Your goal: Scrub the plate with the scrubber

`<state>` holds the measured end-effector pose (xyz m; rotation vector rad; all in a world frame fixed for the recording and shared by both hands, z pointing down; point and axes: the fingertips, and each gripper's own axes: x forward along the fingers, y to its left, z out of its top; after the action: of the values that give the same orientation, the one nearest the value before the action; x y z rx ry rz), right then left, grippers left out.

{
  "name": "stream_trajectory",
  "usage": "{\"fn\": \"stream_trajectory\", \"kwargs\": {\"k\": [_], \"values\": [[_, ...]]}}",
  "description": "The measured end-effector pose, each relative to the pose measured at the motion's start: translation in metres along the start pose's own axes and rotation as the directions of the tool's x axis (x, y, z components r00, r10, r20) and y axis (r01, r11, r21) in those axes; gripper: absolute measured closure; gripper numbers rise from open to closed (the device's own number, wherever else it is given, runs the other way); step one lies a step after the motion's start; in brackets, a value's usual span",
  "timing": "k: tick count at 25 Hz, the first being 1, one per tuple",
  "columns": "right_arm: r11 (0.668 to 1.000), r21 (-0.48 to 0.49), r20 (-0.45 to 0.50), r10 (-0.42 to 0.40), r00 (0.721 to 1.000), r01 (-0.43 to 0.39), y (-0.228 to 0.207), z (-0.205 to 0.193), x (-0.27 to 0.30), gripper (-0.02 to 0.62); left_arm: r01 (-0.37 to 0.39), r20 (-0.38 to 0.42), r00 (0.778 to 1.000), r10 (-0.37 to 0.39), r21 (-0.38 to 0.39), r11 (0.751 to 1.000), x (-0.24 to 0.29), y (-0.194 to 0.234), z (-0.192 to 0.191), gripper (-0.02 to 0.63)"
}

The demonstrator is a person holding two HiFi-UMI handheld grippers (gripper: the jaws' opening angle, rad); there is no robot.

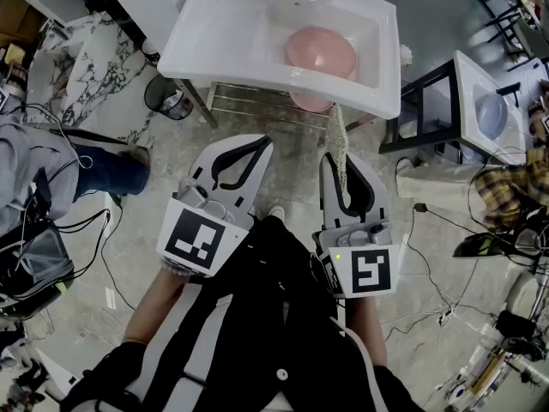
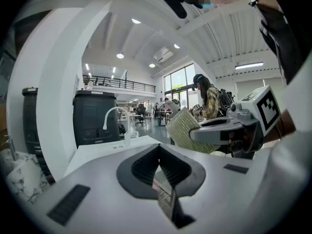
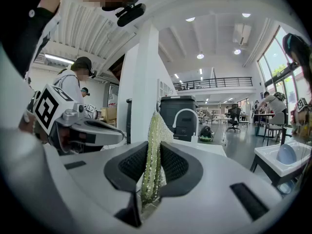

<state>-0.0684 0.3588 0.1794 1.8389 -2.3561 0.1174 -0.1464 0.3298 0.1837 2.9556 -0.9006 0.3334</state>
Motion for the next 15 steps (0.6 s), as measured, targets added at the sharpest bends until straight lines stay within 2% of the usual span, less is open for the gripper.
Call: {"fn": "stream_trajectory", "kwargs": {"k": [11,15], "values": [[1.000,0.013,-0.002,0.017,1.000,-0.017,0.0035,-0.0001,-0.0007,0.525,-0.009,-0.005,1.000,0.009,-0.002,1.000,-0.0033,-0.0028,-0.0022,0.607],[0.999,0.026,0.026,0.027,0.999,-0.028,0.0010,0.0033,-0.0006,0.525,-0.011,-0.011,1.000,0.011,-0.004,1.000,-0.0004,-0.0048,-0.0028,0.607]]}}
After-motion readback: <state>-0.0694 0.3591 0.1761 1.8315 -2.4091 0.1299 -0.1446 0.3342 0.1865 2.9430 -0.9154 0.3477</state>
